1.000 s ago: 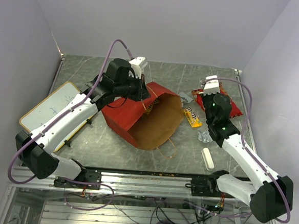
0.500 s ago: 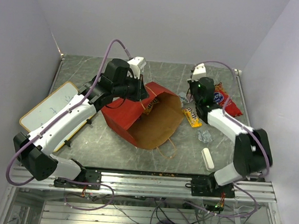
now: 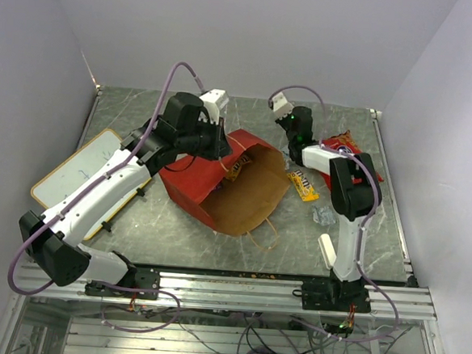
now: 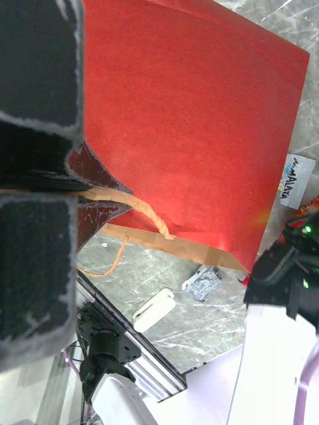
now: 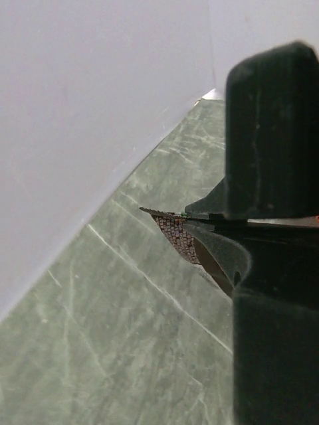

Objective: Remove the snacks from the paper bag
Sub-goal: Place the snack at the center of the board.

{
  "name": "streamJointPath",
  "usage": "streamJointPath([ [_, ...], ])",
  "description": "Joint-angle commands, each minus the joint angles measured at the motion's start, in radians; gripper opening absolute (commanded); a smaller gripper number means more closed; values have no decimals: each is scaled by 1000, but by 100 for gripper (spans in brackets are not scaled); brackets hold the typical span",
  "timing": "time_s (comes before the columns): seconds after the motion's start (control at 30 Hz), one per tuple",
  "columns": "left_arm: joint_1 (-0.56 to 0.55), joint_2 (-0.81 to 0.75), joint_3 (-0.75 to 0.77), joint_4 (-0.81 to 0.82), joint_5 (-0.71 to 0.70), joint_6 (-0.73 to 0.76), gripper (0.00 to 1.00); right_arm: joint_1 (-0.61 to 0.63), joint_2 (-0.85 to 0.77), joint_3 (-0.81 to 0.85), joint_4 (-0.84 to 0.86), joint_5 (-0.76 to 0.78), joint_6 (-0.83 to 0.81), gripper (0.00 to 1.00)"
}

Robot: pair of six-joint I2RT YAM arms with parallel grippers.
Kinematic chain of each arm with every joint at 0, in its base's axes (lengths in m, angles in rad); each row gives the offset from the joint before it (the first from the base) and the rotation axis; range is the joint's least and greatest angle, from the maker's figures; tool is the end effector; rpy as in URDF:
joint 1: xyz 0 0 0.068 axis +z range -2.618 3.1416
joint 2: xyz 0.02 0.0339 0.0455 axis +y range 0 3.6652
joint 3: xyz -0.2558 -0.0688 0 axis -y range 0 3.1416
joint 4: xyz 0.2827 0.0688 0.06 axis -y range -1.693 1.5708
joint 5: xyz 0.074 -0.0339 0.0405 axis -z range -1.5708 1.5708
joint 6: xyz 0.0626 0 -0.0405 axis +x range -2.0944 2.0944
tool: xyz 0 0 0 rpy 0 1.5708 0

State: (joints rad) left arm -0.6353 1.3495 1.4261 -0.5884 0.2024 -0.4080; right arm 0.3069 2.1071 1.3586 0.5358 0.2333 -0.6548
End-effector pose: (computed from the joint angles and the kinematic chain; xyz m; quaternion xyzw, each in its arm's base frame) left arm 0.2816 -0.2232 0.3782 0.1481 0.8473 -0.3260 0.3922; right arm 0.5101 0.1465 0.1565 -0.2927 0.7190 -0.1972 0.5987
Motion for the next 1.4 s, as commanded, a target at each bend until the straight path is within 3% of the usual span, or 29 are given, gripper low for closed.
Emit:
streamJointPath([
  [0.0, 6, -13, 55, -24, -40, 19, 7, -1, 101, 59, 41, 30, -115, 0],
  [0.3, 13, 30, 97, -38, -50, 38, 7, 75, 107, 59, -97, -80, 171, 2],
  [0.43, 15, 25, 93, -34, -44, 35, 7, 79, 111, 136, -205, -120, 425, 26],
  [0.53, 14, 31, 85, -33, -20, 34, 7, 66, 71, 185, -340, -147, 520, 48],
  [0.63, 15, 48, 93, -51, 18, 46, 7, 53, -21, 152, -420, -147, 567, 61],
  [0.9, 14, 87, 94, -60, 142, 78, 7, 26, -347, -103, -577, -137, 693, 65],
  [1.07, 14, 98, 37, -19, 283, 33, 7, 16, -487, -211, -696, -228, 679, 66],
  [1.17, 14, 88, -13, 33, 352, -7, 7, 16, -616, -274, -726, -152, 737, 67],
  [1.37, 4, 82, -30, -10, 416, -34, 7, 16, -853, -308, -885, -38, 796, 70],
])
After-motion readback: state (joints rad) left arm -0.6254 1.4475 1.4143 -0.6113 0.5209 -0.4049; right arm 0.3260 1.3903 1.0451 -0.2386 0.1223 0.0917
